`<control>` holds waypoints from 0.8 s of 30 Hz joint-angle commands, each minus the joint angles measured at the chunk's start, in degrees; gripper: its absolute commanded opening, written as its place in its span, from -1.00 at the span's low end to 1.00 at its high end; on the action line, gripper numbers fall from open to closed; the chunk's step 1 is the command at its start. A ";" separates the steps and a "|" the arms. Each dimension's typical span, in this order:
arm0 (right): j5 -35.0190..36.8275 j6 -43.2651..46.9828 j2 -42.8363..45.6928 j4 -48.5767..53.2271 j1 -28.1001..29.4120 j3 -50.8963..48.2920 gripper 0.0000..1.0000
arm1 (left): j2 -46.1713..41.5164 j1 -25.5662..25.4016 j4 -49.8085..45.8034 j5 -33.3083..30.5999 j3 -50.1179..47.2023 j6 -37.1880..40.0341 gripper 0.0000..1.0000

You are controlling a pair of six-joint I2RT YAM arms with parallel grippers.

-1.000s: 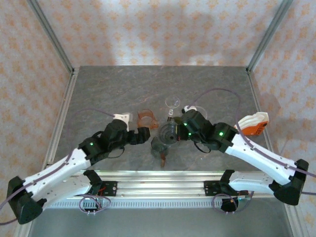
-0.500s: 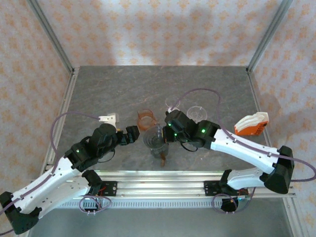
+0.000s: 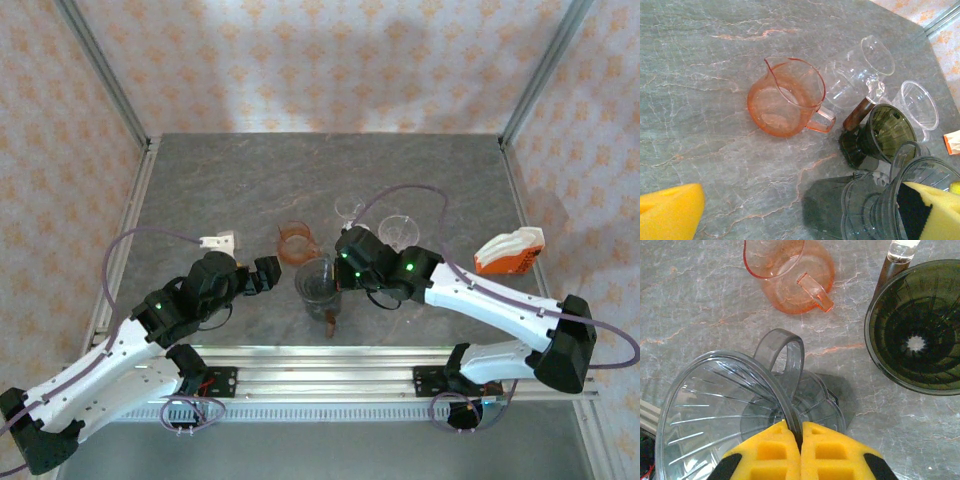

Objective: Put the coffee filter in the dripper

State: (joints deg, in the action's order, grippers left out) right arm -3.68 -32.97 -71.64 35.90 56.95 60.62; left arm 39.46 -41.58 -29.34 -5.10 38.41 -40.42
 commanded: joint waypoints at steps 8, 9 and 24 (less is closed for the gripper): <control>2.10 -2.07 1.94 -0.94 -0.79 -1.99 -0.93 | -0.43 0.29 0.28 -0.78 -1.37 0.70 0.99; 2.12 -2.27 2.03 -0.86 -0.80 -2.16 -0.81 | -0.36 0.28 0.30 -0.57 -1.44 0.70 0.99; 10.92 -2.70 7.08 4.31 -1.05 0.31 0.31 | 0.01 0.29 0.80 -0.66 -1.96 0.39 0.99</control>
State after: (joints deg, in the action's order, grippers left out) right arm 0.75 -35.55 -66.87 36.47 56.40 58.61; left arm 39.51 -41.58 -28.93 -4.54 36.88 -40.45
